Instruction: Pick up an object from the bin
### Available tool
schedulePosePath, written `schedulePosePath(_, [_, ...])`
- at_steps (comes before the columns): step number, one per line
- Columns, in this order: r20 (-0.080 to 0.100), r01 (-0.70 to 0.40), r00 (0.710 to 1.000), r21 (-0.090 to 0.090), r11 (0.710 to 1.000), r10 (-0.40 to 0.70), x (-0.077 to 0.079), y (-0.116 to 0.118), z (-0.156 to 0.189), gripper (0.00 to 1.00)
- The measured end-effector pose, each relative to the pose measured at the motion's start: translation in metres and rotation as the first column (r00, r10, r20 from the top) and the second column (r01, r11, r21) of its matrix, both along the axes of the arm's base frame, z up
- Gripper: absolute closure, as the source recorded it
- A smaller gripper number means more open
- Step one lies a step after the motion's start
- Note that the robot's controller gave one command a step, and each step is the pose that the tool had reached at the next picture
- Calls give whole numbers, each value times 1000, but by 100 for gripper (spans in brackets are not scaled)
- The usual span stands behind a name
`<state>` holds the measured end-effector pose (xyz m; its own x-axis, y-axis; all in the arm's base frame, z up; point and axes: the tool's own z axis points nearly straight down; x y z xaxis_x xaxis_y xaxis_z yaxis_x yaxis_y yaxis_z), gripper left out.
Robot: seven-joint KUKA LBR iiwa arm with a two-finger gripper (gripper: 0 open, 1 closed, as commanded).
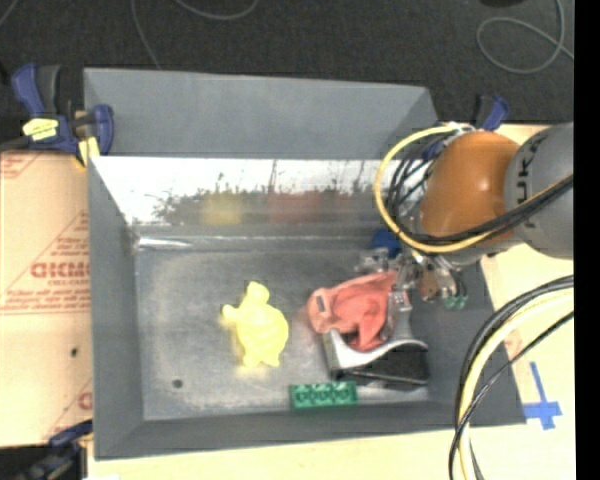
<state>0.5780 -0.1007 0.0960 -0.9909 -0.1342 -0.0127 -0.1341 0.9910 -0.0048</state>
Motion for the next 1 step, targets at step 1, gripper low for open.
schedulePosePath(1, [-6, 0, 1000, 1, 1000, 0, -2, 1, 19, 100])
